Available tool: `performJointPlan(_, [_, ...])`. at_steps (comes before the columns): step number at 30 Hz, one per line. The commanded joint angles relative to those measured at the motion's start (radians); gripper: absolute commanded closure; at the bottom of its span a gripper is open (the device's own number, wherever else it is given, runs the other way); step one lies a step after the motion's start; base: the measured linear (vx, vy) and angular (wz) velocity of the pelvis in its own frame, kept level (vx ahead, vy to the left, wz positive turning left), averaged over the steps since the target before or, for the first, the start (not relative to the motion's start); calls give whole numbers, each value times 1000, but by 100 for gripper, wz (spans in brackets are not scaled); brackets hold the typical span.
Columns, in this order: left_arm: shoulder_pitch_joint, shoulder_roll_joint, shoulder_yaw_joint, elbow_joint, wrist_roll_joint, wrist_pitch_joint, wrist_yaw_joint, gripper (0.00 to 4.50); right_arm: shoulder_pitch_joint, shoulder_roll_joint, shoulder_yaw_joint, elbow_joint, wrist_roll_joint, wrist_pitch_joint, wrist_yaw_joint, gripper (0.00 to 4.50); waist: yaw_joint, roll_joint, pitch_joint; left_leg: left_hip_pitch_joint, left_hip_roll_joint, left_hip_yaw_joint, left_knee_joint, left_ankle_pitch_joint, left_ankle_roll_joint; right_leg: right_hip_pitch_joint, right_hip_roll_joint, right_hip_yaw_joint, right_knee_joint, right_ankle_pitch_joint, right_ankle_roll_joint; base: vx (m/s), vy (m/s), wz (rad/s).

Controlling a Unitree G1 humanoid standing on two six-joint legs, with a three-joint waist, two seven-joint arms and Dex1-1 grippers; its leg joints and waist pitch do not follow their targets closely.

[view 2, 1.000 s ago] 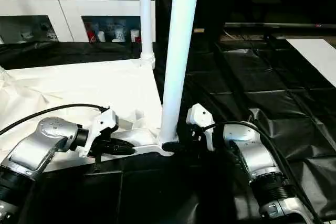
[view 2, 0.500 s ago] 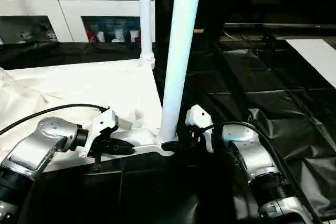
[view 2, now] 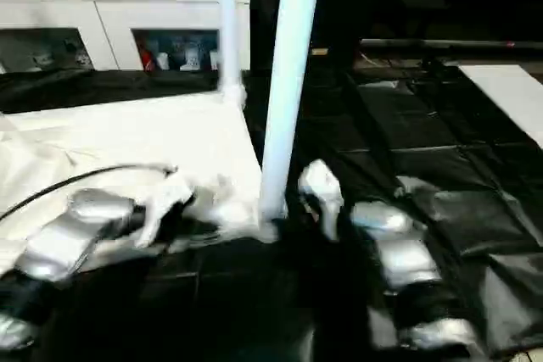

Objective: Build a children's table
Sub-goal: Rotate leg to tighten

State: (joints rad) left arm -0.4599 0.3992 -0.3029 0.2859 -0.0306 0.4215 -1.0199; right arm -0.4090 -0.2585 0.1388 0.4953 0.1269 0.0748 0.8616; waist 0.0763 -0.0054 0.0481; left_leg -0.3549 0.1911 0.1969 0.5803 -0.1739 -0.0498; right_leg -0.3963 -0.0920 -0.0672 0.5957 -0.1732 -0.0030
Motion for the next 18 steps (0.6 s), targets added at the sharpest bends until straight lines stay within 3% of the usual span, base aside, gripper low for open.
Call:
performJointPlan(1, [-4, -105, -41, 66, 37, 40, 150, 450, 0, 102, 15, 45, -21, 65, -161, 202, -5, -3, -44, 18, 33, -30, -77, -399, -31, 23, -57, 34, -104, -576, -107, 0, 0, 0])
performJointPlan(4, [-16, -165, -27, 98, 46, 68, 238, 450, -10, 173, -16, 64, -14, 94, -281, 202, -20, -1, -36, 41, 26, -39, -71, -506, -45, 6, -57, 14, -134, -716, -53, -39, 12, 0])
performJointPlan(5, [-23, -192, -20, 116, 50, 79, 281, 450, -21, 211, -40, 82, -5, 113, -350, 203, -32, 9, -31, 57, 25, -43, -67, -563, -49, -2, -52, -5, -154, -742, -37, -69, 27, -2])
performJointPlan(6, [-28, -211, -15, 131, 56, 82, 307, 450, -29, 237, -57, 95, 0, 126, -397, 203, -41, 10, -27, 58, 24, -47, -70, -593, -49, 1, -46, -21, -163, -747, -24, -64, 44, -9])
performJointPlan(7, [-36, -232, -12, 151, 62, 81, 336, 450, -41, 268, -75, 114, 8, 137, -451, 204, -55, 24, -23, 63, 35, -63, -85, -689, -58, 20, -36, -62, -172, -708, -6, -64, 44, -9])
performJointPlan(8, [-47, -256, -6, 174, 67, 77, 361, 450, -56, 299, -88, 136, 8, 140, -502, 208, -63, 37, -23, 11, 67, -82, -142, -816, -68, 88, -25, -67, -92, -540, -23, -96, 65, -15])
performJointPlan(9, [-54, -271, -3, 190, 70, 75, 376, 450, -67, 319, -96, 151, 6, 141, -536, 208, -38, 58, -22, -42, 89, -72, -208, -912, -89, 137, -12, -54, 46, -378, -60, -103, 34, 8])
performJointPlan(10, [-65, -291, 1, 208, 75, 75, 390, 450, -82, 348, -106, 166, -1, 137, -576, 213, 34, 48, -26, -58, 76, -6, -235, -935, -69, 113, 10, -36, 115, -219, -62, -103, 34, 8])
performJointPlan(11, [-68, -294, 2, 211, 74, 75, 386, 450, -86, 352, -99, 166, -11, 129, -577, 213, -1, -37, -52, 52, 34, -17, -114, -680, -64, 35, -50, 55, 5, -601, -12, 19, -86, 21])
performJointPlan(12, [-71, -296, 2, 213, 73, 76, 381, 450, -90, 352, -85, 164, -32, 118, -580, 213, 13, -41, -46, 109, 14, -34, 15, -514, -54, -52, -124, 67, -124, -863, -31, 49, -84, -17])
performJointPlan(13, [-73, -296, 1, 214, 71, 78, 375, 450, -93, 350, -71, 163, -49, 106, -579, 213, 12, -42, -31, 16, 10, -60, 48, -223, 8, 26, -183, 102, -147, -1024, -23, 49, -84, -17])
performJointPlan(14, [-75, -293, -2, 214, 71, 78, 369, 450, -95, 347, -61, 161, -58, 90, -569, 213, 15, -24, -45, -56, 24, -80, -43, -129, -37, 90, -123, 48, -83, -773, -39, 62, 42, -47])
performJointPlan(15, [-74, -288, -5, 211, 71, 79, 356, 450, -93, 343, -58, 156, -62, 85, -555, 213, 20, -11, -56, -37, 29, -80, -67, -152, -55, 74, -78, 31, -63, -590, -49, 67, 57, -18])
performJointPlan(16, [-73, -284, -7, 208, 71, 81, 348, 450, -91, 341, -56, 152, -65, 83, -547, 213, 12, -2, -66, 4, 38, -71, -62, -176, -60, 43, -50, 32, -36, -271, -109, 67, 57, -18])
performJointPlan(17, [-71, -279, -10, 205, 71, 79, 337, 450, -88, 337, -56, 146, -66, 76, -539, 213, 6, 3, -69, 6, 34, -64, -69, -195, -31, 53, -48, 33, -31, -156, -159, 0, 0, 0])
performJointPlan(18, [-68, -271, -14, 202, 72, 75, 322, 450, -84, 329, -56, 139, -68, 67, -530, 213, 1, 6, -63, -3, 33, -62, -74, -217, -28, 56, -52, 35, -36, -155, -173, 0, 0, 0])
